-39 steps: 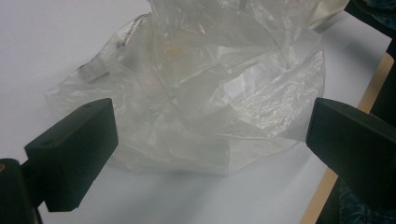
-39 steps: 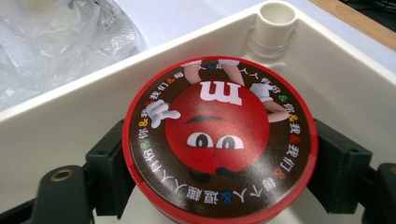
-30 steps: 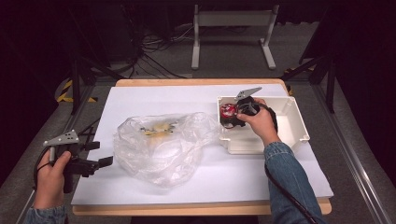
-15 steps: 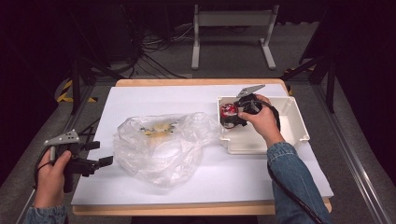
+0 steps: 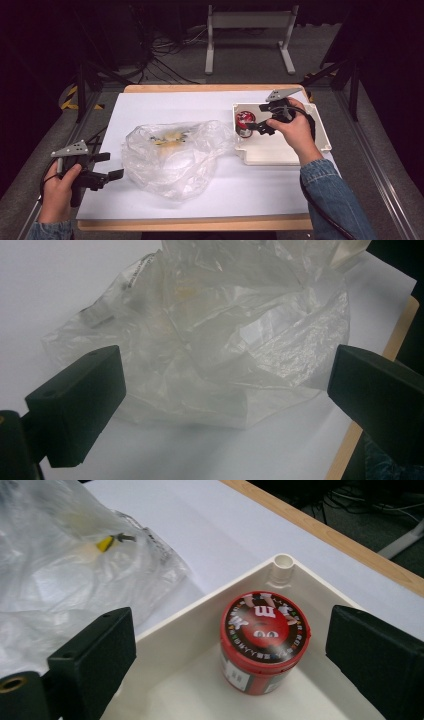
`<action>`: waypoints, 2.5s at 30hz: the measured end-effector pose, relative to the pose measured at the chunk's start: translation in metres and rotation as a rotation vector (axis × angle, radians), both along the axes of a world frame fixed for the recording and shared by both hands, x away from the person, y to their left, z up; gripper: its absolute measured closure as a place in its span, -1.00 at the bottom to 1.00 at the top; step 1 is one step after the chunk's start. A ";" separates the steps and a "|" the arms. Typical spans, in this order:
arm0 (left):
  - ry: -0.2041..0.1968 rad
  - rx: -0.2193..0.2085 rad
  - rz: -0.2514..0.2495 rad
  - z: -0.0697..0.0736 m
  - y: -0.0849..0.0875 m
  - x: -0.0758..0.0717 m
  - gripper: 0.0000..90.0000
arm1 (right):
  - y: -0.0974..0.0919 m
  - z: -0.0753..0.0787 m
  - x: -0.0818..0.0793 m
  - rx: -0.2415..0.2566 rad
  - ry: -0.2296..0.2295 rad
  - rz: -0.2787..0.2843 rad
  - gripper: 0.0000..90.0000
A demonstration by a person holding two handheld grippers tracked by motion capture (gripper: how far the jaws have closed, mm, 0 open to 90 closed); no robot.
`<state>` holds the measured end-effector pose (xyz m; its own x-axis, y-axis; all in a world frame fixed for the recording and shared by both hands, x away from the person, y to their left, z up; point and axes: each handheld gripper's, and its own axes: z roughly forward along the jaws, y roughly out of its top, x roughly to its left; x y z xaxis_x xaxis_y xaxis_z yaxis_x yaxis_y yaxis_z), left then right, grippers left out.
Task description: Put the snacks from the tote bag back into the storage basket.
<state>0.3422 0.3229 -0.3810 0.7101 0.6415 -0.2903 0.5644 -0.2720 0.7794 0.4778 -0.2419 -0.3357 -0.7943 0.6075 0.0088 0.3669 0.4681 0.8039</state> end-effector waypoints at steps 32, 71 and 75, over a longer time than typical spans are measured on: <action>-0.102 -0.041 -0.105 -0.015 -0.024 -0.007 -0.94 | -0.034 -0.011 -0.113 0.116 -0.024 0.085 -0.96; -0.088 -0.046 -0.101 -0.044 -0.028 0.002 -0.94 | -0.024 -0.109 -0.115 0.034 0.051 -0.010 -0.98; -0.093 -0.040 -0.093 -0.044 -0.028 0.002 -0.94 | -0.023 -0.109 -0.115 0.031 0.050 -0.019 -0.98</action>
